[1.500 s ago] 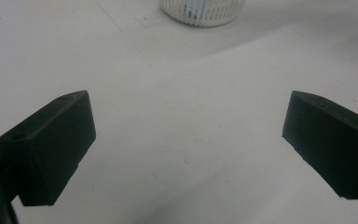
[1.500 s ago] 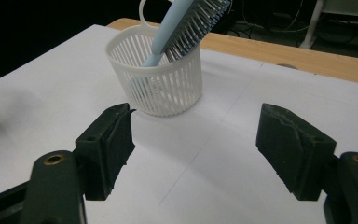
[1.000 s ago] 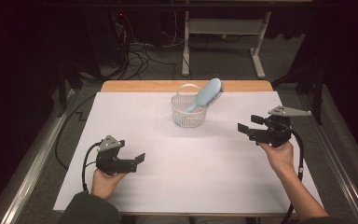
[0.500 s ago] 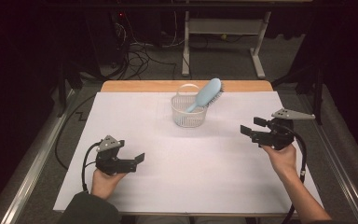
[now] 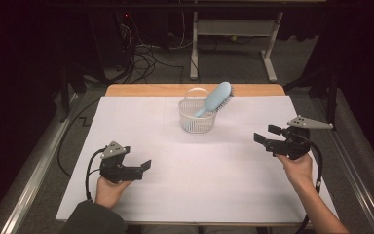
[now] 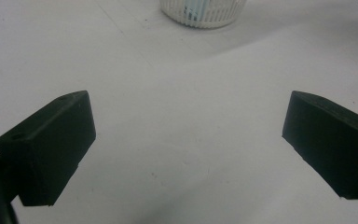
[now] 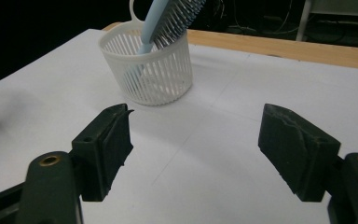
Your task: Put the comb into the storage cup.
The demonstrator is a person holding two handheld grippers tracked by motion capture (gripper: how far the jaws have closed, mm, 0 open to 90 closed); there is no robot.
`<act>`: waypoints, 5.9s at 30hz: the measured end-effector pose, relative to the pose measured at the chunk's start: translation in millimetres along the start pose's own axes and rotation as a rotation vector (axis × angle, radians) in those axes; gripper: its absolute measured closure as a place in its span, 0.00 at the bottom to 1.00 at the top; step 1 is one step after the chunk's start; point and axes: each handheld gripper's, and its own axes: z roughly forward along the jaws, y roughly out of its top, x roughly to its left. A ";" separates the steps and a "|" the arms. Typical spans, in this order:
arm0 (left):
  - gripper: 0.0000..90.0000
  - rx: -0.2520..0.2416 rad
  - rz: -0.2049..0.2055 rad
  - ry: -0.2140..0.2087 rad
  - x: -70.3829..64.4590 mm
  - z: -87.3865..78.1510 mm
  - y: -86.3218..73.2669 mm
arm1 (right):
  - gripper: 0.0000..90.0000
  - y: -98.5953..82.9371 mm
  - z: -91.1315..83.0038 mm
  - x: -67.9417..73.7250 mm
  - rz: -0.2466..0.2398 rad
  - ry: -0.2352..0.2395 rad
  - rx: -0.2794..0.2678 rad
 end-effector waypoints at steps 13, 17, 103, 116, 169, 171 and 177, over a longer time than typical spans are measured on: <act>0.02 0.000 0.000 0.000 -0.3 0.1 0.0 | 0.27 -5.8 -7.4 0.2 0.002 0.002 -0.015; 0.02 0.000 0.000 0.000 -0.2 0.0 0.0 | 0.27 -7.4 -9.7 0.5 -0.001 0.003 -0.018; 0.02 -0.009 0.007 0.004 -3.3 -3.3 -1.9 | 0.25 -60.9 -37.4 3.3 0.022 -0.043 -0.042; 0.02 -0.022 0.009 0.004 -4.5 -5.0 -2.7 | 0.24 -71.2 -36.2 4.0 0.028 -0.044 -0.033; 0.02 -0.073 0.001 0.119 -4.4 -24.5 -19.5 | 0.21 -102.9 -57.2 2.6 0.007 -0.063 -0.083; 0.02 -0.078 -0.003 0.119 -4.0 -25.6 -20.7 | 0.21 -103.3 -57.6 2.3 0.010 -0.062 -0.084; 0.02 -0.091 -0.016 0.117 -1.6 -28.6 -24.0 | 0.21 -104.8 -58.5 1.6 0.014 -0.063 -0.083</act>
